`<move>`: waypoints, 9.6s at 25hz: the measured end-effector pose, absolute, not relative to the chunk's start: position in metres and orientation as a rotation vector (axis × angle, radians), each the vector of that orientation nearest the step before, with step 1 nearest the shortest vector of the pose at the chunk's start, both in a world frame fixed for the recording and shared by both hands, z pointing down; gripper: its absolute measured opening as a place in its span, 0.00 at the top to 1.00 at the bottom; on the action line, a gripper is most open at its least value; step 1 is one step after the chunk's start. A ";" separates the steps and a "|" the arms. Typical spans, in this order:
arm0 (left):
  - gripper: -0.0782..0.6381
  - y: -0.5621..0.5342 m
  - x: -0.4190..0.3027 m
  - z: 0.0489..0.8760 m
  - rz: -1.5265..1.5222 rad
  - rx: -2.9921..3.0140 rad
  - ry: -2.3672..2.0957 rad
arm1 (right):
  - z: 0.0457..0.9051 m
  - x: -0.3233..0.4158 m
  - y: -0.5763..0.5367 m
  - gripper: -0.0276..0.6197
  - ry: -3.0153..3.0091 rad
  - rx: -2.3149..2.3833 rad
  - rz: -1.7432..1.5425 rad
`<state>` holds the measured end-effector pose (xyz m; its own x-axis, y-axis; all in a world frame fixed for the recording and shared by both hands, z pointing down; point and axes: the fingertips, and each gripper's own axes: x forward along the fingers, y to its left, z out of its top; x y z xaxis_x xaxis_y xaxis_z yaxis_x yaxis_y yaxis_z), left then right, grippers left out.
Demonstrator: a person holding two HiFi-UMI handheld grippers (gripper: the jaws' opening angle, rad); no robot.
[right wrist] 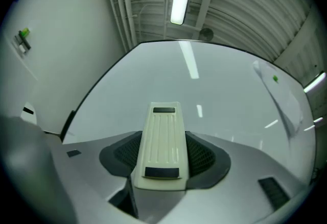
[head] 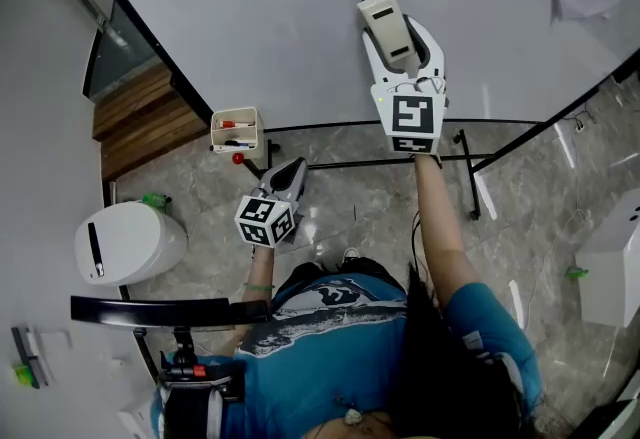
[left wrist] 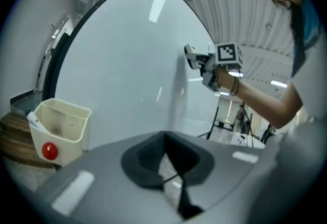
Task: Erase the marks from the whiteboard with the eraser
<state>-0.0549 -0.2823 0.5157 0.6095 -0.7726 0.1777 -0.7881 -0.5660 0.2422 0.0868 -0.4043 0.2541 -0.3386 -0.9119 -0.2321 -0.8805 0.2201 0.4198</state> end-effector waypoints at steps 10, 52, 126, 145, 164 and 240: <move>0.88 -0.285 -0.032 0.513 0.075 2.581 -1.199 | 0.204 0.245 -0.423 0.55 -2.187 2.156 -0.660; 0.88 -0.264 -0.094 0.520 0.039 2.471 -1.337 | 0.290 0.044 -0.415 0.55 -2.344 1.716 -0.596; 0.88 -0.253 -0.049 0.532 0.085 2.531 -1.181 | 0.206 0.284 -0.433 0.55 -2.027 2.083 -0.246; 0.88 -0.253 -0.081 0.544 0.072 2.463 -1.261 | 0.258 0.179 -0.446 0.55 -2.067 1.944 -0.283; 0.88 -0.220 -0.166 0.548 0.034 2.362 -1.413 | 0.392 -0.041 -0.440 0.55 -2.043 1.536 -0.340; 0.88 0.177 0.028 0.567 0.122 2.393 -1.230 | 0.578 0.122 0.154 0.55 -2.331 1.286 0.453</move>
<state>0.0277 0.1773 0.5669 0.5997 -0.7517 0.2745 -0.7910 -0.5050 0.3454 0.1215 0.1537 0.5782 -0.4722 -0.7111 0.5209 -0.8544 0.5145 -0.0722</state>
